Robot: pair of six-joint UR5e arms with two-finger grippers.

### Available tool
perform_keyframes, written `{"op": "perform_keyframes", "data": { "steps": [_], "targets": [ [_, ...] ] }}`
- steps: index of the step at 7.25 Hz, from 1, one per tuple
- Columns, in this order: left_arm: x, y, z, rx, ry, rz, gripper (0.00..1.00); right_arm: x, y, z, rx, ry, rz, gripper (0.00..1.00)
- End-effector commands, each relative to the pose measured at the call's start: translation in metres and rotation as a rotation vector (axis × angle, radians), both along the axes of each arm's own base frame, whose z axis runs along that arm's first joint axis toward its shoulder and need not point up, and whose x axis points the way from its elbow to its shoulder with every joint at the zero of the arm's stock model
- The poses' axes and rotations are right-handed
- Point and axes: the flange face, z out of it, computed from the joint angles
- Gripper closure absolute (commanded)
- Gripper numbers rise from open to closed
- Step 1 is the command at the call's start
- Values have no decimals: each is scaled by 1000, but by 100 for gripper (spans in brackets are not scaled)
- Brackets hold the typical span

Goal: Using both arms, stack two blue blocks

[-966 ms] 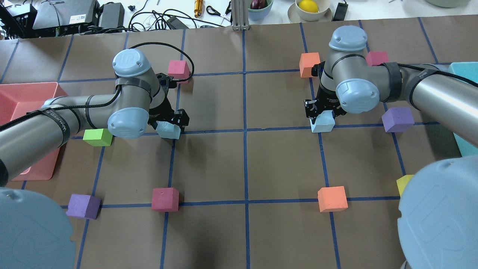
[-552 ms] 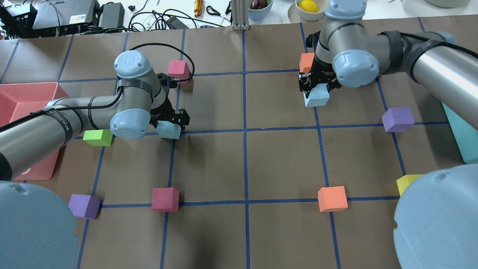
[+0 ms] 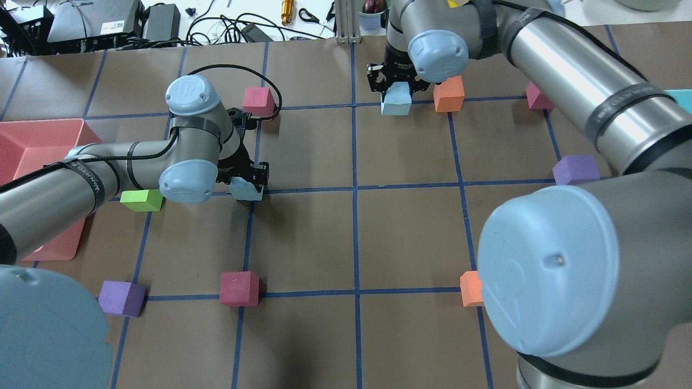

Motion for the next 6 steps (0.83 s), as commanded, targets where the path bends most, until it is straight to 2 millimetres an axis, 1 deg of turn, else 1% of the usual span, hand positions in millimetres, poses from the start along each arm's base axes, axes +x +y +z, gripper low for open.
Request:
{"op": "perform_keyframes", "data": {
  "steps": [1, 2, 3, 4, 6],
  "targets": [
    [0, -2, 11, -21, -5, -1, 100, 48, -20, -39, 6, -8, -41, 100],
    [-3, -4, 18, -36, 0, -1, 100, 49, -21, -47, 14, -9, -42, 100],
    [-8, -11, 32, -59, 2, -9, 100, 49, -23, -55, 21, -9, -52, 100],
    [-9, -19, 46, -70, 3, -9, 100, 54, -22, -61, 37, -40, -60, 100],
    [-9, -32, 69, -52, 3, -9, 100, 59, -19, -62, 41, -48, -51, 100]
  ]
}}
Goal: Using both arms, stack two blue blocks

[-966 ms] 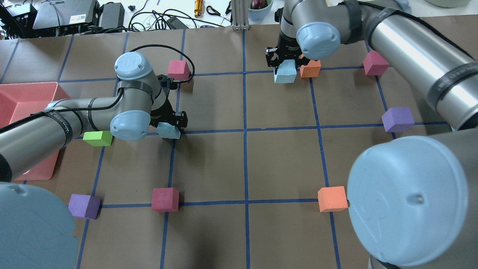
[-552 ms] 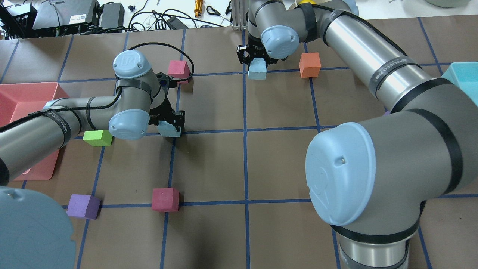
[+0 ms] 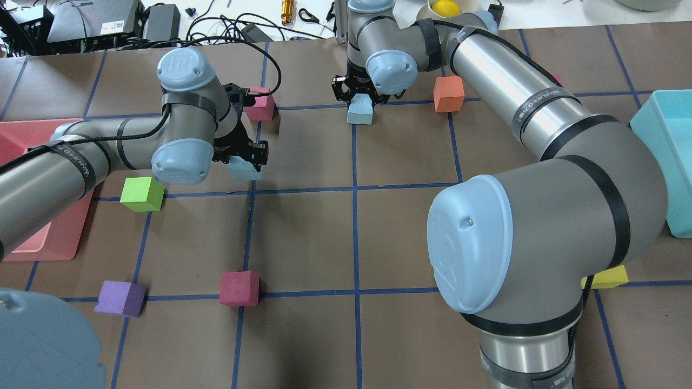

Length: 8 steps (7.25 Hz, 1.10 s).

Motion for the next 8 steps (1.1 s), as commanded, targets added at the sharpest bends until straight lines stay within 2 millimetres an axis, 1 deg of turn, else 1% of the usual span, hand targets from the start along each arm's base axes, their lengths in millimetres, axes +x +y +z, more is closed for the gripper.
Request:
{"op": "perform_keyframes", "data": {
  "steps": [1, 2, 3, 4, 5, 6, 7, 8],
  "targets": [
    [-1, -18, 30, 9, 0, 1, 100, 5, 2, -2, 4, -8, 5, 100],
    [-1, -28, 43, 28, 2, 7, 100, 5, 2, -3, 5, -8, 10, 100],
    [-2, -33, 52, 49, 5, 39, 100, 5, 1, -7, 9, -10, 10, 100],
    [-5, -37, 56, 45, 11, 55, 100, 9, 2, -8, 15, -44, 16, 64],
    [-9, -37, 58, 41, 11, 50, 100, 10, -1, -10, -5, -58, 17, 20],
    [-11, -42, 65, 25, 10, 47, 100, 10, -1, -14, -3, -57, 16, 0],
    [-20, -47, 73, 15, 37, 69, 100, 10, -1, -14, 0, -56, 17, 0],
    [-26, -50, 80, 26, 49, 83, 100, 10, 0, -7, -6, -56, 19, 0]
  ]
}}
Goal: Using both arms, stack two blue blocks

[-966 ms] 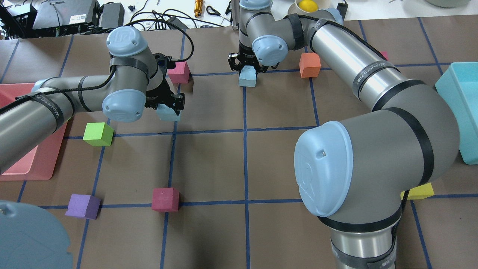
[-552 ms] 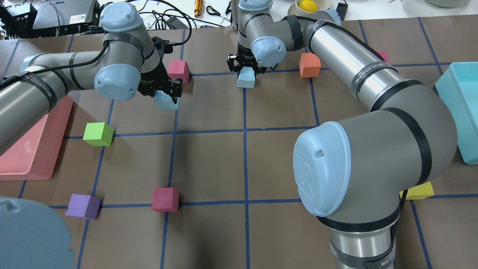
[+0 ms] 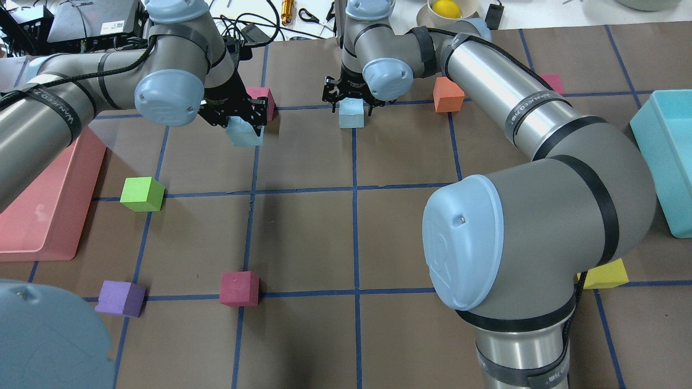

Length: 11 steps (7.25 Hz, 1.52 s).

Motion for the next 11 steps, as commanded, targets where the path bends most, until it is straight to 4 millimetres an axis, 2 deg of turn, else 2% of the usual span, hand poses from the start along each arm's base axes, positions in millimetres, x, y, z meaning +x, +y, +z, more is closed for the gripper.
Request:
{"op": "perform_keyframes", "data": {
  "steps": [1, 3, 4, 5, 6, 7, 8, 10, 11],
  "targets": [
    [-11, -8, 15, -3, 23, 21, 100, -4, 5, 38, -22, 9, -1, 0],
    [-20, -8, 15, -2, 26, 18, 100, -57, 24, 119, 43, 65, 24, 0],
    [-25, -14, 17, -10, 27, 45, 100, -99, 24, 140, 71, 109, -10, 0],
    [-49, -25, 23, -30, 31, 54, 100, -133, 37, 168, 126, 114, 1, 0],
    [-77, -37, 27, -31, 30, 58, 100, -163, 62, 195, 185, 118, 55, 0],
    [-98, -54, 24, -41, 38, 93, 100, -192, 91, 214, 206, 113, 40, 0],
    [-127, -62, 20, -51, 42, 95, 100, -211, 131, 214, 231, 110, 23, 0],
    [-171, -79, -3, -56, 47, 98, 100, -221, 221, 219, 248, 169, 56, 0],
    [-189, -87, -10, -65, 45, 107, 100, -222, 243, 225, 216, 170, 50, 0]
  ]
}}
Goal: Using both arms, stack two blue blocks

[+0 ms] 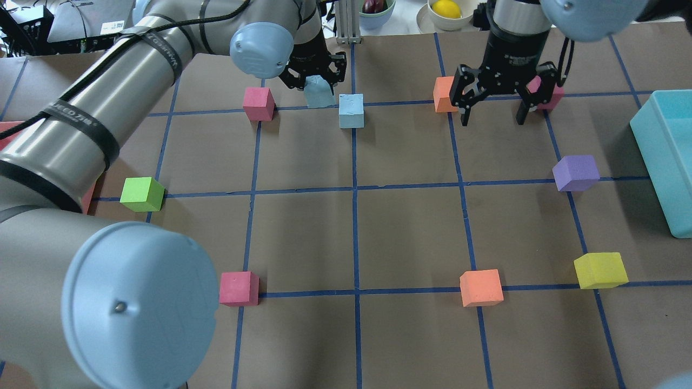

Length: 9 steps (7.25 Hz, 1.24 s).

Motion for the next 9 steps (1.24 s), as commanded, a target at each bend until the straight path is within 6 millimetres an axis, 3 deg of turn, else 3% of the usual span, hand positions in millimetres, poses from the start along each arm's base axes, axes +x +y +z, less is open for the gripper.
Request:
{"op": "perform_keyframes", "data": {
  "steps": [1, 3, 4, 9],
  "targets": [
    [-31, -17, -22, -7, -3, 10, 100, 0, 40, 9, -53, 4, 3, 0],
    [-33, -24, -32, -6, -6, 4, 100, 6, 38, 17, -90, -29, -2, 0],
    [-33, -26, -47, 8, -8, 10, 100, 9, 41, 22, -101, -77, -13, 0],
    [-40, -25, -54, 15, -2, 0, 100, 5, 54, 37, -134, -58, -8, 0]
  ]
}}
